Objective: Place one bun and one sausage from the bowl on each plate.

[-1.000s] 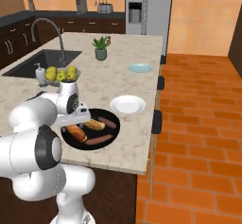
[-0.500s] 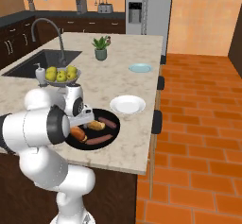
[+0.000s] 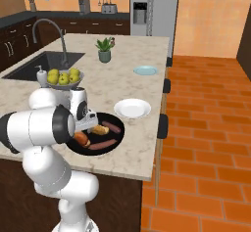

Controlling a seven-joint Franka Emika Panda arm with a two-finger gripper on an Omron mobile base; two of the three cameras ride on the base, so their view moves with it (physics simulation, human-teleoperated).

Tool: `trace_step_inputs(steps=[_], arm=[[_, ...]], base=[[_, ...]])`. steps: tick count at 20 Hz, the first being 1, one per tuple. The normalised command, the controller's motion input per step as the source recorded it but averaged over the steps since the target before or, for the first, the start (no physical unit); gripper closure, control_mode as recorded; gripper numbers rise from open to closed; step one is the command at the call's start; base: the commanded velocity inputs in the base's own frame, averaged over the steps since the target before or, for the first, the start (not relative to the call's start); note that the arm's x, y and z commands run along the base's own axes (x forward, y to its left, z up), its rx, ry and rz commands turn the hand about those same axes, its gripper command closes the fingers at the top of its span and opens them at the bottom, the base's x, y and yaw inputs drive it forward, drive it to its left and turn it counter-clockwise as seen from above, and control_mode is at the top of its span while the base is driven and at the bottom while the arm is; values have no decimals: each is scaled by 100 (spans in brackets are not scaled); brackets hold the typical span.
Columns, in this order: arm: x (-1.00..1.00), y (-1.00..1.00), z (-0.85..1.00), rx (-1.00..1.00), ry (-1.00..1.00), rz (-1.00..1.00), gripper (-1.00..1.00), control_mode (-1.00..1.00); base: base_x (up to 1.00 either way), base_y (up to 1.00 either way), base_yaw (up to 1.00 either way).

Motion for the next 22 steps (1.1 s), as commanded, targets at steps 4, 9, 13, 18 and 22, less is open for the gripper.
trace_step_inputs(steps=[4, 9, 13, 18, 22], arm=[[0, 0, 0, 0, 0, 0, 100, -100], [0, 0, 0, 0, 0, 0, 100, -100], [-33, 0, 44, 0, -2, -5, 100, -100], [-62, -18, 83, 0, 0, -13, 100, -100], [-96, -68, 46, 0, 0, -26, 100, -100]], base=[[0, 0, 0], [0, 0, 0], [0, 0, 0], [0, 0, 0], [0, 0, 0]])
